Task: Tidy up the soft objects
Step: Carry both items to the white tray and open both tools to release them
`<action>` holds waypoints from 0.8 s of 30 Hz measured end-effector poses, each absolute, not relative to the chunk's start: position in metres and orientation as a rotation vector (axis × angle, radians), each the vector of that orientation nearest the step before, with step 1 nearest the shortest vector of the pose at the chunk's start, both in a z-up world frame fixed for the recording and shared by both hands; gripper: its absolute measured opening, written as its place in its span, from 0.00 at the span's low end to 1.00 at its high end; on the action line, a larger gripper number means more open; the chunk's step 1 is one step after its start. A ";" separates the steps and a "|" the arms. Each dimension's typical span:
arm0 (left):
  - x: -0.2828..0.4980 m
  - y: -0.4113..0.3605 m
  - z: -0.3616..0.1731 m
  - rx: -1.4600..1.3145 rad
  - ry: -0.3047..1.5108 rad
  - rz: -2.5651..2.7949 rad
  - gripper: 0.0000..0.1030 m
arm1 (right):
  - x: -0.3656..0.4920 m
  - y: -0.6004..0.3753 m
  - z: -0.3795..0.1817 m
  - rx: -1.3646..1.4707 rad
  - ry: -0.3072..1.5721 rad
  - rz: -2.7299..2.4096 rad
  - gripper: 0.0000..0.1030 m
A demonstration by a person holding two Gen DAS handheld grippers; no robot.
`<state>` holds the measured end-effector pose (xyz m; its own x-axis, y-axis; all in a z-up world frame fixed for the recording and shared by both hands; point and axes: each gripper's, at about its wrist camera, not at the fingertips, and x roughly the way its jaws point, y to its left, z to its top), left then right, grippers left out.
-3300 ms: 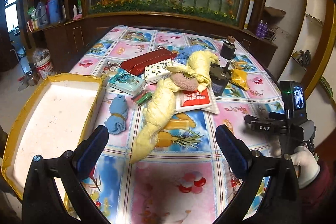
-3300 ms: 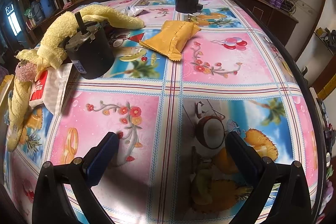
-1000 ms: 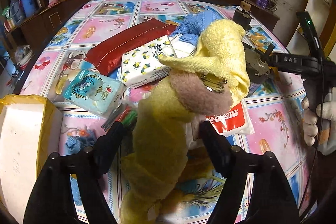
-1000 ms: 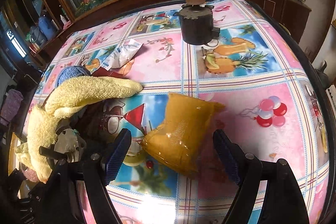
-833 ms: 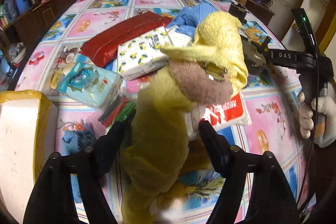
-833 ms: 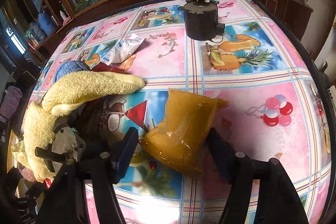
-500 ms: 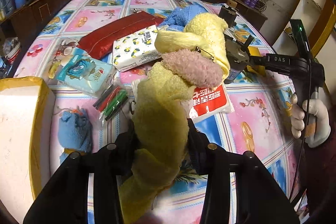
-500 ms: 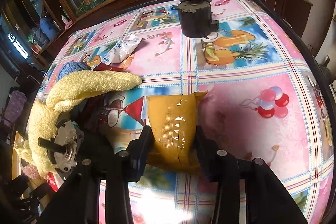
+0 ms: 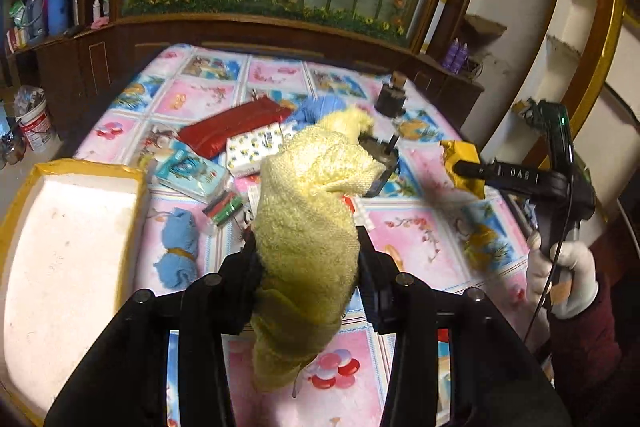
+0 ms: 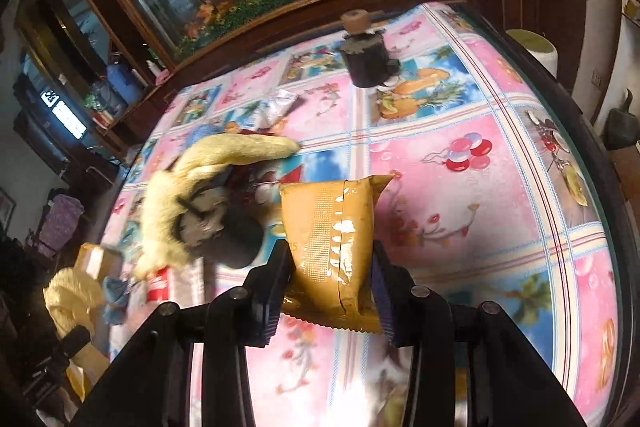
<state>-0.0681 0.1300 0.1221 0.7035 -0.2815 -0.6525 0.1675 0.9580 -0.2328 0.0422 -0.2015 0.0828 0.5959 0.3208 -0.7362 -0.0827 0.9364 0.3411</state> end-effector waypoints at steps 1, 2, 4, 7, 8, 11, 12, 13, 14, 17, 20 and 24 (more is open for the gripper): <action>-0.075 0.135 0.130 -0.166 0.731 -0.246 0.39 | 0.036 -0.197 0.090 0.279 0.893 0.253 0.39; -0.082 0.142 0.140 -0.168 0.707 -0.237 0.39 | 0.030 -0.191 0.098 0.272 0.879 0.269 0.39; -0.093 0.154 0.156 -0.172 0.673 -0.216 0.39 | 0.019 -0.177 0.114 0.262 0.855 0.310 0.39; -0.108 0.178 0.183 -0.171 0.619 -0.176 0.39 | 0.004 -0.151 0.140 0.249 0.817 0.386 0.39; -0.113 0.189 0.192 -0.171 0.599 -0.155 0.39 | 0.000 -0.142 0.147 0.244 0.805 0.411 0.39; -0.116 0.218 0.209 -0.164 0.571 -0.082 0.39 | -0.012 -0.106 0.170 0.227 0.771 0.505 0.39; -0.114 0.227 0.210 -0.161 0.568 -0.058 0.39 | -0.014 -0.092 0.177 0.226 0.766 0.544 0.39; -0.109 0.237 0.210 -0.165 0.568 -0.035 0.40 | -0.015 -0.078 0.182 0.227 0.768 0.587 0.39; -0.102 0.249 0.208 -0.180 0.575 -0.021 0.40 | -0.014 -0.065 0.185 0.231 0.773 0.625 0.39; -0.080 0.280 0.190 -0.228 0.606 0.013 0.40 | -0.006 -0.019 0.185 0.264 0.820 0.747 0.39; -0.055 0.303 0.158 -0.265 0.664 0.048 0.40 | 0.004 0.032 0.171 0.259 0.873 0.814 0.39; -0.023 0.323 0.111 -0.321 0.740 0.063 0.40 | 0.021 0.098 0.142 0.207 0.952 0.844 0.39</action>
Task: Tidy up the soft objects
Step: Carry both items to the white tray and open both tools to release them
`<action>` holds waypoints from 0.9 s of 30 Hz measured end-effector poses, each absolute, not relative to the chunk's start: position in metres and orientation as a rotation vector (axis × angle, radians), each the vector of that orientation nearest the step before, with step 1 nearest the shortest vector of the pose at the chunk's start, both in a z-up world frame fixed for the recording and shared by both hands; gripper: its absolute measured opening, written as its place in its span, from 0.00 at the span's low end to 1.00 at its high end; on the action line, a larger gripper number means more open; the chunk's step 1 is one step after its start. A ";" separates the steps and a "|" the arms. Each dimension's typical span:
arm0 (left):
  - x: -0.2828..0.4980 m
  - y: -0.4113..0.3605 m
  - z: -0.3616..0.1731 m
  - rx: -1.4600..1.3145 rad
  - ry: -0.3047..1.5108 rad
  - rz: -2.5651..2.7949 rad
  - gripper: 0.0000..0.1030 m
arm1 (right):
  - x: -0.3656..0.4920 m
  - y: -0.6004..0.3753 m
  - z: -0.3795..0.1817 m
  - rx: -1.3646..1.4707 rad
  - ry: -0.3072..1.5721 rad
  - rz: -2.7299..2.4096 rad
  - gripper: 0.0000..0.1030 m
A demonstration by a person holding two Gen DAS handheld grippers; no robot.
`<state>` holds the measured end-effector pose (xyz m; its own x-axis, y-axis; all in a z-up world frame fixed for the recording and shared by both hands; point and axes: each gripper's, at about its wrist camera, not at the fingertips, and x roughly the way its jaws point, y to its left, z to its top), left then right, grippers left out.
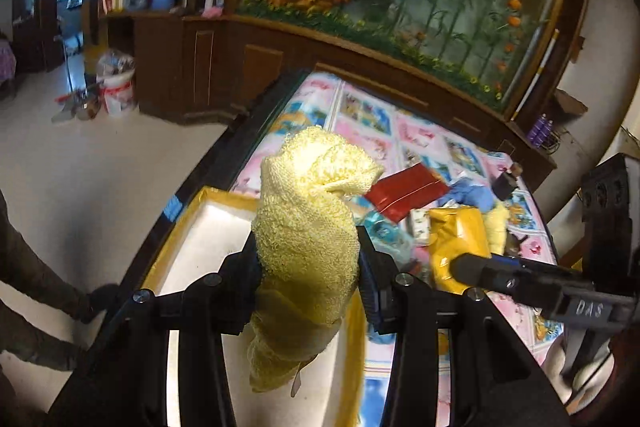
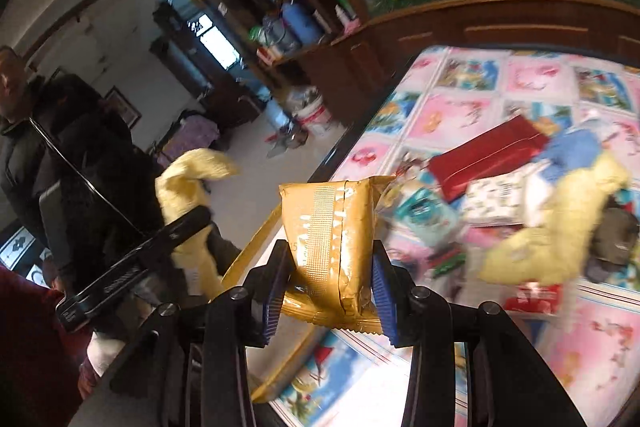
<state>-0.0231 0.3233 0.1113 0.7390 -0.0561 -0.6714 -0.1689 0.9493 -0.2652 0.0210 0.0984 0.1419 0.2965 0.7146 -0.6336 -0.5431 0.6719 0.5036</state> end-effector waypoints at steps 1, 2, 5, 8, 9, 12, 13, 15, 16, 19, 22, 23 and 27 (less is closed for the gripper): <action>-0.015 0.327 0.102 -0.333 0.757 0.066 0.40 | 0.026 0.112 0.134 0.192 0.968 0.845 0.39; -0.007 0.330 0.092 -0.342 0.776 0.073 0.40 | 0.030 0.125 0.126 0.175 0.983 0.845 0.39; 0.009 0.338 0.070 -0.362 0.816 0.090 0.40 | 0.044 0.158 0.102 0.139 1.035 0.838 0.39; 0.019 0.342 0.055 -0.370 0.844 0.116 0.40 | 0.053 0.175 0.080 0.116 1.072 0.829 0.39; 0.019 0.342 0.054 -0.372 0.848 0.121 0.40 | 0.055 0.180 0.075 0.105 1.080 0.825 0.39; 0.020 0.343 0.049 -0.377 0.858 0.140 0.43 | 0.059 0.191 0.063 0.064 1.087 0.812 0.41; 0.019 0.345 0.048 -0.380 0.859 0.140 0.43 | 0.059 0.194 0.061 0.051 1.081 0.805 0.41; 0.017 0.347 0.049 -0.387 0.855 0.141 0.44 | 0.059 0.196 0.059 0.039 1.074 0.794 0.49; 0.014 0.347 0.051 -0.391 0.849 0.139 0.45 | 0.059 0.196 0.058 0.044 1.075 0.788 0.50; 0.003 0.350 0.062 -0.388 0.822 0.157 0.46 | 0.060 0.188 0.061 0.056 1.064 0.781 0.58; -0.021 0.359 0.079 -0.410 0.774 0.193 0.46 | 0.052 0.180 0.079 0.060 1.008 0.804 0.60; -0.031 0.362 0.086 -0.417 0.752 0.207 0.46 | 0.051 0.178 0.087 0.102 1.003 0.843 0.60; -0.072 0.370 0.110 -0.417 0.670 0.310 0.52 | 0.052 0.206 0.096 0.254 1.083 1.070 0.60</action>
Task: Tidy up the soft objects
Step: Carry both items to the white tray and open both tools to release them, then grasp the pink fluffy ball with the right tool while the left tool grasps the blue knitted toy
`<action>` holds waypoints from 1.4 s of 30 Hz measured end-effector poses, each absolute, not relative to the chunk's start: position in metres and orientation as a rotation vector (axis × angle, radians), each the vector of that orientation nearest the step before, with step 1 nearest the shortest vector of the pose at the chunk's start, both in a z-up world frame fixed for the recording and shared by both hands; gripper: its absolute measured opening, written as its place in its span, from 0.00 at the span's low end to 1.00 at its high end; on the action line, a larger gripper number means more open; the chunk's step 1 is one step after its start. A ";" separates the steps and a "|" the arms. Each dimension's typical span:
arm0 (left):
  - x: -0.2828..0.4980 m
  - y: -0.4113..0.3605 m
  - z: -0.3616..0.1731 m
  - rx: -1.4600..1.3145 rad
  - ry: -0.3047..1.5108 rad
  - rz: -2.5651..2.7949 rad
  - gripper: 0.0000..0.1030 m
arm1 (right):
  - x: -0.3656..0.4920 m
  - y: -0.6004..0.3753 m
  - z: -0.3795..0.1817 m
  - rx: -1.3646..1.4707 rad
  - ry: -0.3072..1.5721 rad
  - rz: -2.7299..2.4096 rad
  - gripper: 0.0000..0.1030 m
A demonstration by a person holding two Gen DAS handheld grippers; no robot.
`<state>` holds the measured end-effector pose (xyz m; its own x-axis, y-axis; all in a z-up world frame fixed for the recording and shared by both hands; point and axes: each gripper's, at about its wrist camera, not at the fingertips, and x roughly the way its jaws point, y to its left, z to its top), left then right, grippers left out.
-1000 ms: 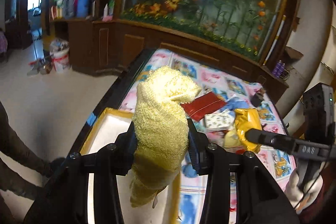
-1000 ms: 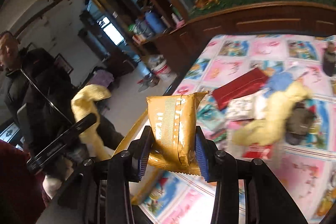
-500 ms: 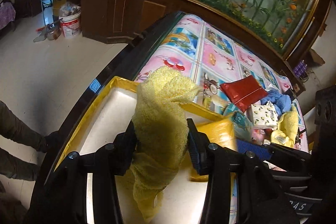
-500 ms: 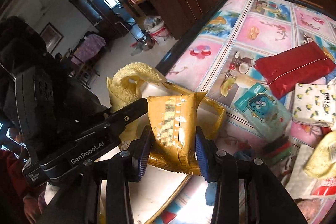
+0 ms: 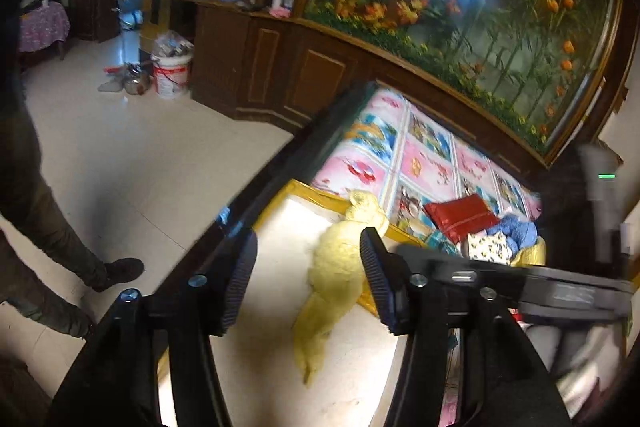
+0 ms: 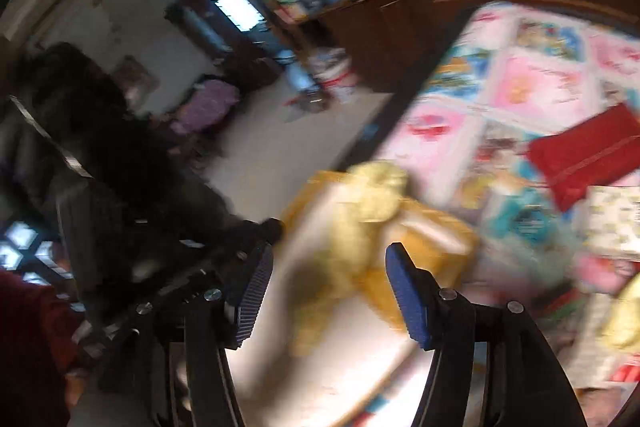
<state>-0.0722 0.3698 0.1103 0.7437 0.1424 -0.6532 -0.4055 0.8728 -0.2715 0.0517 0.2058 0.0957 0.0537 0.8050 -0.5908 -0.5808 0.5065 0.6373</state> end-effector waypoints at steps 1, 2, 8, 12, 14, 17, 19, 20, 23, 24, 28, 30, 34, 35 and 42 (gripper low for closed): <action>-0.080 0.371 0.114 -0.411 0.660 0.348 0.57 | 0.055 0.219 0.089 0.280 1.131 1.114 0.60; -0.088 0.372 0.117 -0.423 0.650 0.350 0.61 | 0.059 0.233 0.077 0.299 1.195 1.155 0.59; -0.095 0.345 0.126 -0.412 0.626 0.274 0.71 | 0.060 0.205 0.071 0.341 1.205 1.131 0.58; -0.073 0.296 0.120 -0.386 0.661 0.121 0.71 | 0.029 0.101 0.108 0.233 0.985 0.993 0.63; -0.058 0.264 0.112 -0.347 0.704 0.051 0.71 | 0.018 0.044 0.112 0.219 0.907 0.868 0.71; -0.036 0.210 0.092 -0.289 0.785 -0.043 0.71 | 0.013 -0.035 0.102 0.239 0.861 0.674 0.74; -0.026 0.184 0.083 -0.263 0.828 -0.078 0.71 | 0.017 -0.075 0.089 0.274 0.864 0.577 0.74; -0.021 0.169 0.077 -0.242 0.853 -0.090 0.71 | 0.019 -0.093 0.082 0.283 0.863 0.520 0.74; -0.011 0.146 0.070 -0.211 0.890 -0.099 0.71 | 0.027 -0.125 0.069 0.289 0.835 0.414 0.74; -0.007 0.139 0.070 -0.205 0.896 -0.100 0.71 | 0.030 -0.133 0.067 0.299 0.830 0.392 0.74; 0.011 0.113 0.073 -0.153 0.897 -0.099 0.71 | 0.034 -0.154 0.057 0.354 0.796 0.377 0.74; 0.019 0.111 0.074 -0.137 0.900 -0.091 0.71 | 0.037 -0.164 0.047 0.391 0.787 0.382 0.74; 0.018 0.132 0.074 -0.149 0.893 -0.017 0.71 | 0.039 -0.167 0.040 0.425 0.812 0.429 0.74; 0.015 0.142 0.072 -0.142 0.890 0.017 0.71 | 0.037 -0.165 0.038 0.421 0.815 0.443 0.74; -0.004 0.201 0.059 -0.217 0.886 0.109 0.70 | 0.019 -0.091 0.029 0.290 0.919 0.701 0.73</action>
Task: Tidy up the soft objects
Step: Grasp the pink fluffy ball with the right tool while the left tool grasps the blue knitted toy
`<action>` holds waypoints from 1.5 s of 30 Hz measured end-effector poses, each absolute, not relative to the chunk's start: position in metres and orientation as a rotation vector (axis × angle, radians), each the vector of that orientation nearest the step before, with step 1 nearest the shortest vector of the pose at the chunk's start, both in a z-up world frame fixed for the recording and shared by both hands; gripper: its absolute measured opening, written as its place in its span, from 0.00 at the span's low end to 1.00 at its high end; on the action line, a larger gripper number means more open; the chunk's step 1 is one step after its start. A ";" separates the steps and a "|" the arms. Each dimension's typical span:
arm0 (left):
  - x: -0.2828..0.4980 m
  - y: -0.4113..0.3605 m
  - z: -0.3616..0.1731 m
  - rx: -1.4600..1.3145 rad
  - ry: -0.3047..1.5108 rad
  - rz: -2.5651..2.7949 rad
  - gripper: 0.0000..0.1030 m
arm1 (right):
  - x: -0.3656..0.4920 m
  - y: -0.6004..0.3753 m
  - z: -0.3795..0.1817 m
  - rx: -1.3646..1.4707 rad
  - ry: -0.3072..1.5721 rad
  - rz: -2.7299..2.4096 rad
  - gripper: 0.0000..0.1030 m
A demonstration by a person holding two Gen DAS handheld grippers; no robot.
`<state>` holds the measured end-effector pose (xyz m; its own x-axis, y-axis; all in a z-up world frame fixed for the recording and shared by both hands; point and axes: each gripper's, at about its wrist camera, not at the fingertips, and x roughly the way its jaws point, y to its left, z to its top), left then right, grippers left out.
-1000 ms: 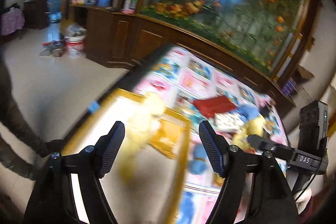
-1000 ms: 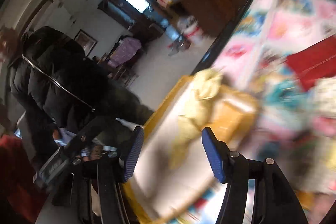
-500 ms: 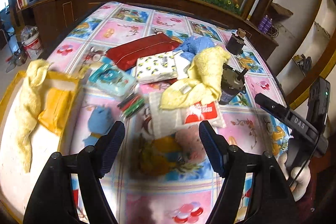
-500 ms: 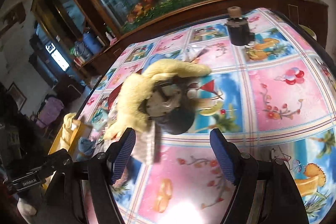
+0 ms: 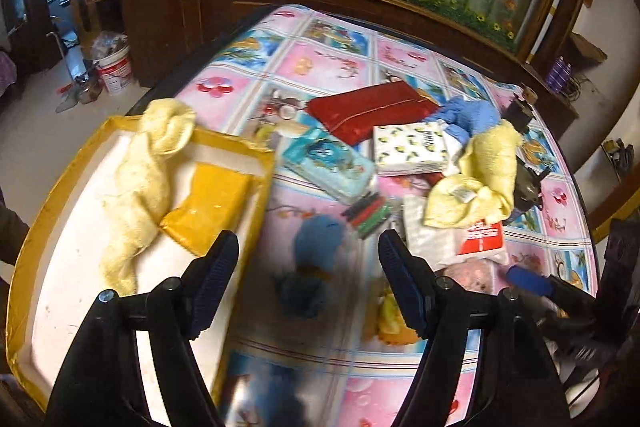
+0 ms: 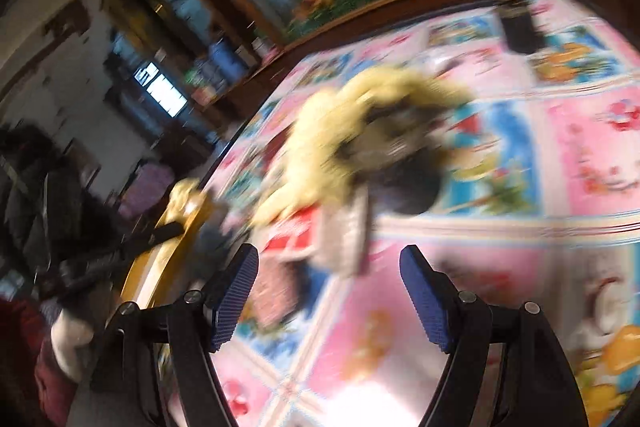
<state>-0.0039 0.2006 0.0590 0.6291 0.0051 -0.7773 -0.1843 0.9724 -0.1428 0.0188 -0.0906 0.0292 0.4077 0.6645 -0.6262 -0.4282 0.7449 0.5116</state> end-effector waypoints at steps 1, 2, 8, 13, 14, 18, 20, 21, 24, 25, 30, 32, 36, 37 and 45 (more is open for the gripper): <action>-0.005 0.201 0.058 -0.218 0.882 0.105 0.70 | 0.016 -0.074 0.026 0.244 0.945 0.717 0.73; -0.006 0.201 0.058 -0.218 0.879 0.093 0.70 | 0.014 -0.058 0.024 0.187 0.965 0.718 0.72; 0.006 0.169 0.043 -0.019 0.919 0.088 0.70 | 0.012 0.004 0.022 0.026 0.979 0.667 0.62; 0.019 0.163 0.020 0.050 0.963 0.112 0.70 | 0.015 0.005 0.015 0.041 0.995 0.648 0.32; 0.019 0.159 0.019 0.081 0.949 0.111 0.68 | 0.015 0.002 0.015 0.045 0.991 0.642 0.32; 0.020 0.148 0.011 0.106 0.962 0.069 0.29 | 0.021 -0.013 0.012 0.094 0.994 0.635 0.32; 0.018 0.149 0.010 0.093 0.955 0.068 0.24 | 0.022 -0.017 0.011 0.107 0.993 0.635 0.32; 0.019 0.152 0.010 0.070 0.951 0.065 0.24 | 0.022 -0.018 0.011 0.109 0.992 0.636 0.32; 0.021 0.160 0.008 0.014 0.945 0.060 0.24 | 0.020 -0.017 0.012 0.104 0.986 0.632 0.32; 0.022 0.162 0.006 0.003 0.948 0.057 0.25 | 0.020 -0.017 0.012 0.101 0.985 0.631 0.32; 0.013 0.182 0.014 -0.237 0.920 -0.092 0.22 | 0.017 -0.018 0.012 0.112 0.984 0.650 0.30; 0.004 0.199 0.024 -0.388 0.883 -0.184 0.22 | 0.015 -0.022 0.015 0.151 0.978 0.688 0.29; -0.019 0.241 0.040 -0.724 0.774 -0.380 0.22 | 0.011 -0.027 0.022 0.230 0.953 0.777 0.29; -0.023 0.250 0.043 -0.792 0.741 -0.421 0.22 | 0.010 -0.028 0.023 0.251 0.954 0.802 0.29; -0.059 0.303 0.065 -1.043 0.547 -0.571 0.23 | 0.006 -0.030 0.030 0.338 0.957 0.861 0.29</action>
<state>-0.0593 0.3030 0.0654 0.7296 -0.6680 -0.1463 0.1746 0.3888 -0.9046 0.0057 -0.0301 0.0296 0.2870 0.7677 -0.5729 -0.4892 0.6316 0.6014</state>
